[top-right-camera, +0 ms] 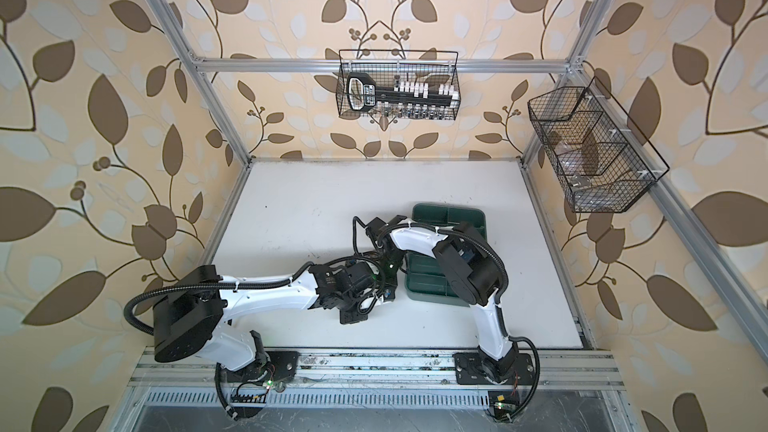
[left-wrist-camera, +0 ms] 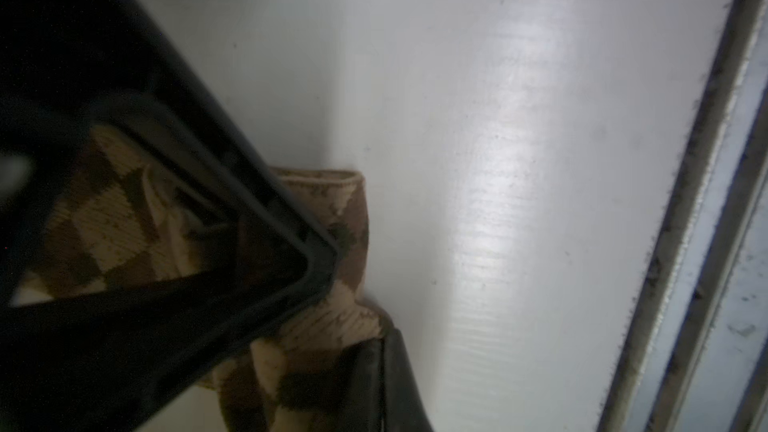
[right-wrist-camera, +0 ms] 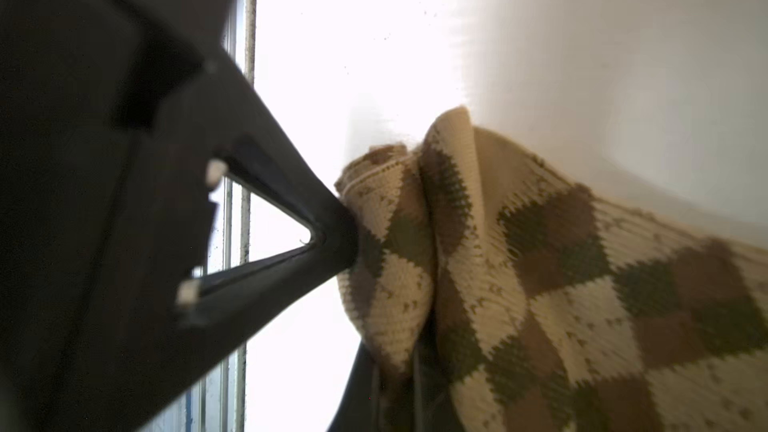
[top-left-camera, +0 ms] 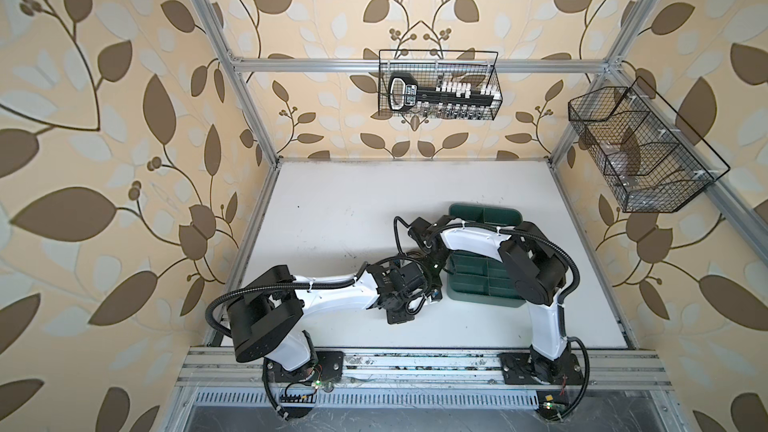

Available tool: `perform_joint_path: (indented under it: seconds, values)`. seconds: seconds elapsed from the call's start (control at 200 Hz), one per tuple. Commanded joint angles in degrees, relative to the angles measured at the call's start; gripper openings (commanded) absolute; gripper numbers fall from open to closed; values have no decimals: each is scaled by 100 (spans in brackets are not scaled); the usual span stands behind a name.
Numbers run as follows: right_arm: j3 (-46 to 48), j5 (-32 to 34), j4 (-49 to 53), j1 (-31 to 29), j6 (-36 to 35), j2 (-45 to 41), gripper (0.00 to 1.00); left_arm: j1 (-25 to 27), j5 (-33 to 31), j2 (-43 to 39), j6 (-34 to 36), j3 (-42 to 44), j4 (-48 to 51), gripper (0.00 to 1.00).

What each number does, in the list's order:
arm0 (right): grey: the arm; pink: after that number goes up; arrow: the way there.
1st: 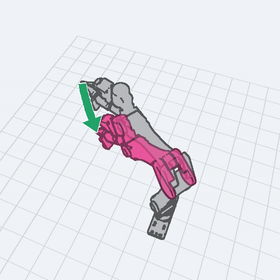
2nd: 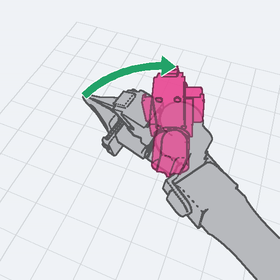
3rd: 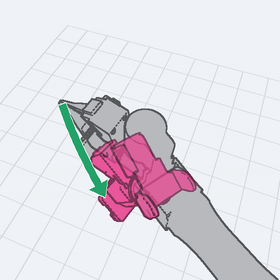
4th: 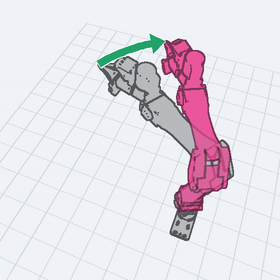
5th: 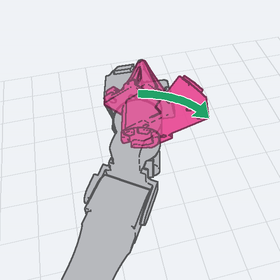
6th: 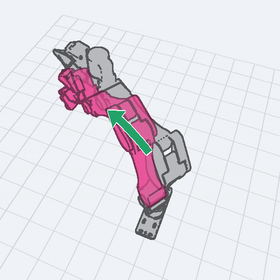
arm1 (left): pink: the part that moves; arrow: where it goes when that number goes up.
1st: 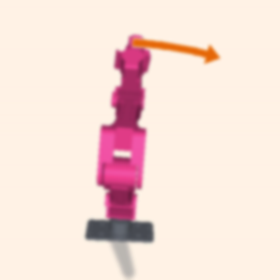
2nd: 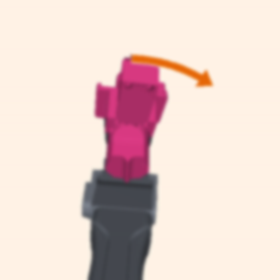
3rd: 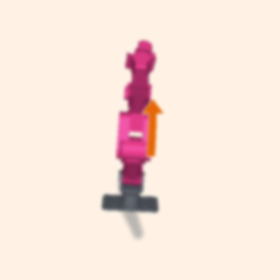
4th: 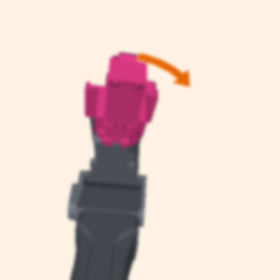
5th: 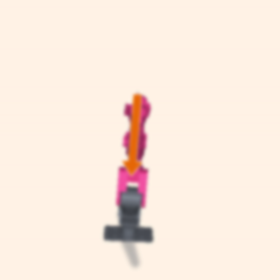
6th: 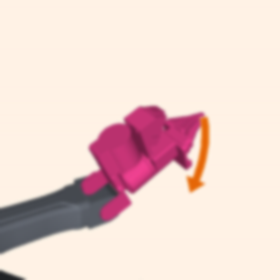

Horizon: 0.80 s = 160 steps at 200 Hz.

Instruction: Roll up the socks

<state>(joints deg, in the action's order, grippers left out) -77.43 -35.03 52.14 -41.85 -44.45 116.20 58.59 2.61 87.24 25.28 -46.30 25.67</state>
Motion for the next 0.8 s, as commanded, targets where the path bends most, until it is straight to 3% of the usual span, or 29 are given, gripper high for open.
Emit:
perform_joint_path:
  seconds: [0.0, 0.175, 0.42, 0.545, 0.695, 0.795]
  values:
    - [317, -163, -270, 56, 31, -572, 13, -49, -208, 170, -238, -133, 163, 0]
    - [605, -144, -531, 224, 76, -1202, 24, -49, -274, 157, -277, -117, 138, 0]
    - [929, 48, -682, 404, 136, -1540, 25, -66, -274, -31, -303, -104, 172, 0]
    - [1223, 546, -1422, 738, 703, -2300, 25, -240, 529, 65, -244, -393, 605, 0]
    - [2089, 1997, -3282, 1347, 2036, -4069, 29, -718, 1519, 622, -247, -962, 1305, 0]
    - [2712, 2322, -4156, 1761, 2463, -5238, 36, -1059, 1912, 1093, -252, -1396, 1783, 0]
